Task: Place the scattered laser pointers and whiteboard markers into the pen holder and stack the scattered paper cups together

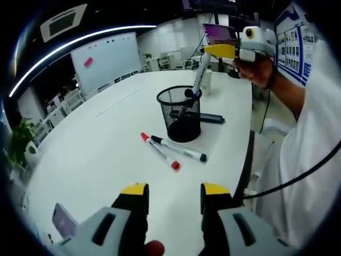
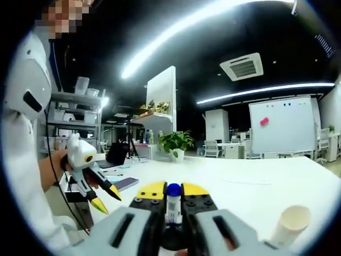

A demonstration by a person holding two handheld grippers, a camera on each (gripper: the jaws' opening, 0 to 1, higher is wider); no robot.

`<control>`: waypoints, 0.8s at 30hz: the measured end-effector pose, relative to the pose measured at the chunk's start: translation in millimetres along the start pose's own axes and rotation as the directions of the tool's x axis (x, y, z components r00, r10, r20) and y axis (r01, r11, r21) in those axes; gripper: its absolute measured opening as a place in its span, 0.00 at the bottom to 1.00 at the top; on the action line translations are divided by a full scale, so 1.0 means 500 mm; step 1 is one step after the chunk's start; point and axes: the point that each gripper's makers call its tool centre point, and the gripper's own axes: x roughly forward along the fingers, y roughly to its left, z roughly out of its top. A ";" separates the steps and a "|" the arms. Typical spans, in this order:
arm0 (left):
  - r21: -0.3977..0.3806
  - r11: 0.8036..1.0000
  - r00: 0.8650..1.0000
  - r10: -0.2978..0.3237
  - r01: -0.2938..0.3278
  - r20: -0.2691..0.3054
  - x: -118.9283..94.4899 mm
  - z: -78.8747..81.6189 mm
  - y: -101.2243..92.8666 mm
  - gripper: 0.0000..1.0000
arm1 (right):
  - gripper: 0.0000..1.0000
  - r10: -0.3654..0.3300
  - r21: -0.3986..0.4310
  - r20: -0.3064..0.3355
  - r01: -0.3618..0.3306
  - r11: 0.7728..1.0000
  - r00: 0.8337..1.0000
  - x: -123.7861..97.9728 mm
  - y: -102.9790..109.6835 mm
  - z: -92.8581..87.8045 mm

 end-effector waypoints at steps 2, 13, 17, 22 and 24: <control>0.001 1.000 1.000 0.000 0.000 -0.001 0.000 -0.001 0.000 0.40 | 0.10 0.004 0.005 -0.005 -0.004 1.000 1.000 0.001 0.002 -0.004; -0.002 1.000 1.000 0.000 0.000 -0.001 0.001 -0.002 -0.001 0.40 | 0.10 -0.007 0.008 -0.010 0.007 1.000 1.000 0.003 0.000 -0.010; 0.000 1.000 1.000 -0.006 0.006 -0.007 0.006 -0.006 -0.002 0.40 | 0.10 -0.002 0.015 -0.013 0.003 1.000 1.000 0.004 0.000 -0.014; 0.003 1.000 1.000 -0.011 0.011 -0.005 0.009 -0.007 0.009 0.40 | 0.10 -0.001 0.015 -0.020 0.001 1.000 1.000 0.009 0.003 -0.020; 0.002 1.000 1.000 -0.007 0.007 0.002 0.008 -0.006 0.016 0.40 | 0.10 0.000 0.013 -0.029 0.000 1.000 1.000 0.010 0.005 -0.026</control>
